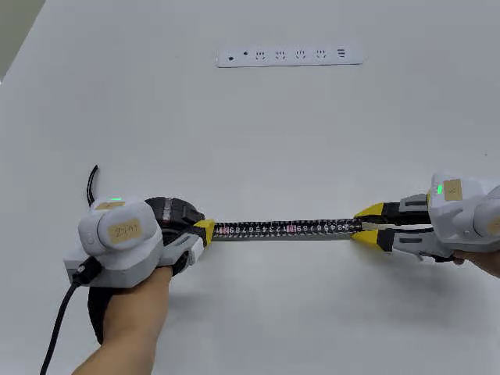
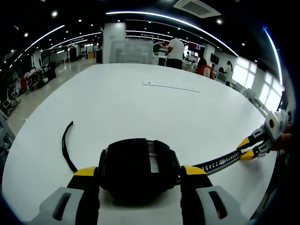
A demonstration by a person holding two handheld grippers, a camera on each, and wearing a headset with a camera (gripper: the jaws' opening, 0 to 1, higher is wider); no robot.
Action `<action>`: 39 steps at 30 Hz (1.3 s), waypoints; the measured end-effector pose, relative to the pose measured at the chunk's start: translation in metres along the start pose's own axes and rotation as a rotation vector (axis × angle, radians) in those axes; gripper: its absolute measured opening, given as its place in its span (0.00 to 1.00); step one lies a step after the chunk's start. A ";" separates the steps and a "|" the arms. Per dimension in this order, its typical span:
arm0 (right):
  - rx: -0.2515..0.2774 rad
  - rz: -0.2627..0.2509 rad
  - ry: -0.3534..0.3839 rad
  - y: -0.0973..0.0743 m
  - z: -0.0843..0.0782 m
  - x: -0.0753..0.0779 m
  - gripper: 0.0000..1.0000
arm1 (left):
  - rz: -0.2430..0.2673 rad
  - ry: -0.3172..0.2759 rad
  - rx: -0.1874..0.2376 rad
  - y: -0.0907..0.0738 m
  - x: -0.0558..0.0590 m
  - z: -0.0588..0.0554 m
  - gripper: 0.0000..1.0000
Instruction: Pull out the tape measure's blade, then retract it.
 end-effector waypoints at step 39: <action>-0.021 -0.001 -0.001 -0.002 -0.001 -0.004 0.10 | 0.020 -0.009 -0.046 0.000 0.001 0.002 0.62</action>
Point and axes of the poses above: the centre of the closed fingertips' face, and the gripper's own axes: y roughly forward along the fingers, x roughly to its right, z roughly out of its top, the point moved 9 cm from there along -y, roughly backward along the fingers, and after that the axes turned 2 degrees about -z, right-handed, at the moved point
